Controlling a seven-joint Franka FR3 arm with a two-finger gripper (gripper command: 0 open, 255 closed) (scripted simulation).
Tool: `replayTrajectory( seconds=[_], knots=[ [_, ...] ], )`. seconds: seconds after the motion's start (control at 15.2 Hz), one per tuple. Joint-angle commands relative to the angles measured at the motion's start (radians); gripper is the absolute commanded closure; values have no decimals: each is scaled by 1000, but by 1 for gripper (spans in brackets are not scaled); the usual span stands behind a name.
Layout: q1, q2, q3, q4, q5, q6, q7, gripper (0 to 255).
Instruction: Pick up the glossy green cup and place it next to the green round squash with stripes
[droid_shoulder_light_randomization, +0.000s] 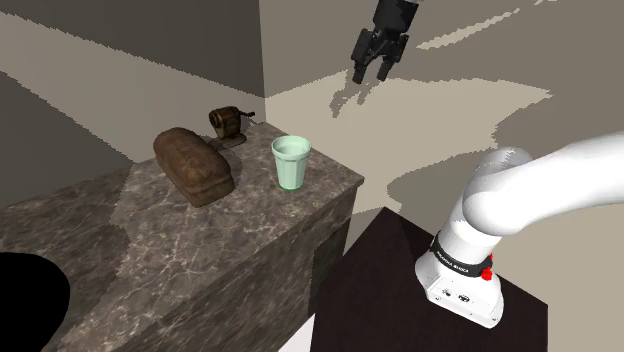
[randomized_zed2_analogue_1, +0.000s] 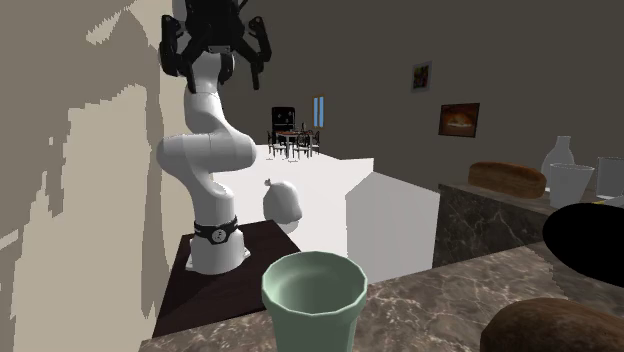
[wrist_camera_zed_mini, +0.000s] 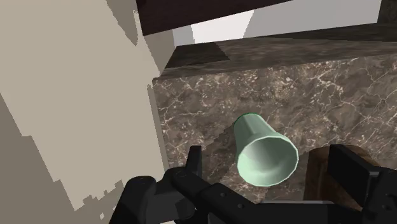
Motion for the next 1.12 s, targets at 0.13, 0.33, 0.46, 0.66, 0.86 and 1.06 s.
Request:
replayTrajectory(
  seconds=[0.13,0.33,0.46,0.66,0.86,1.06],
  knots=[
    [0,46,-11,-24,12,61,-4,0],
    [3,124,-26,-52,32,151,-13,0],
    [6,181,-37,-63,48,210,-21,0],
    [12,275,-53,-71,75,296,-36,0],
    [22,377,-70,-67,109,377,-56,0],
    [34,485,-86,-51,150,451,-83,0]
  ],
)
